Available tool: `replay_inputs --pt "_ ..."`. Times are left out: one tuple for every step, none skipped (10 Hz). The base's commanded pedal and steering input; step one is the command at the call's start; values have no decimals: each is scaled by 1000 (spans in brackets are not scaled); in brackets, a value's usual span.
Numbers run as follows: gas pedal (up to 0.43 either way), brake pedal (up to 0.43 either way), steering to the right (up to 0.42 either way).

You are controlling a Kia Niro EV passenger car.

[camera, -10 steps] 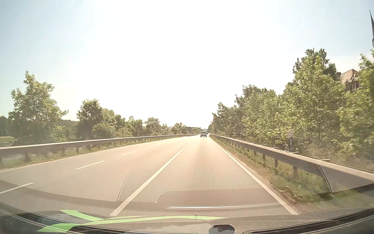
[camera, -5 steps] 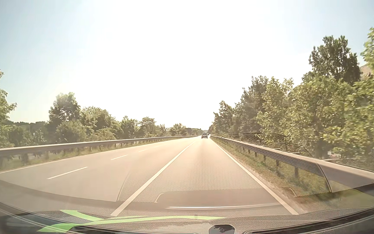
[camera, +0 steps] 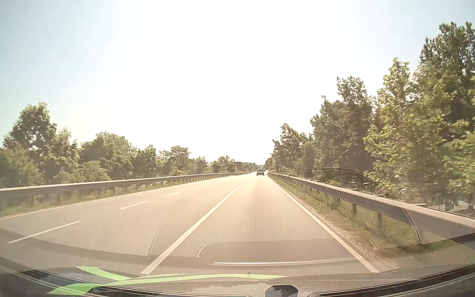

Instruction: Follow the waypoints while adhering to traffic rules and regulations

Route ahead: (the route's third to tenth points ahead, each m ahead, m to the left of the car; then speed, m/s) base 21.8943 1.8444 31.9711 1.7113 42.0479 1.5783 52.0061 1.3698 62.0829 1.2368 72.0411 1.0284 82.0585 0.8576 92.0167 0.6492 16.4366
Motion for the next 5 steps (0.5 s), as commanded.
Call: replay_inputs --pt "220 0 -1" --pt "220 0 -1" --pt "197 0 -1" --pt "197 0 -1" --pt "197 0 -1"
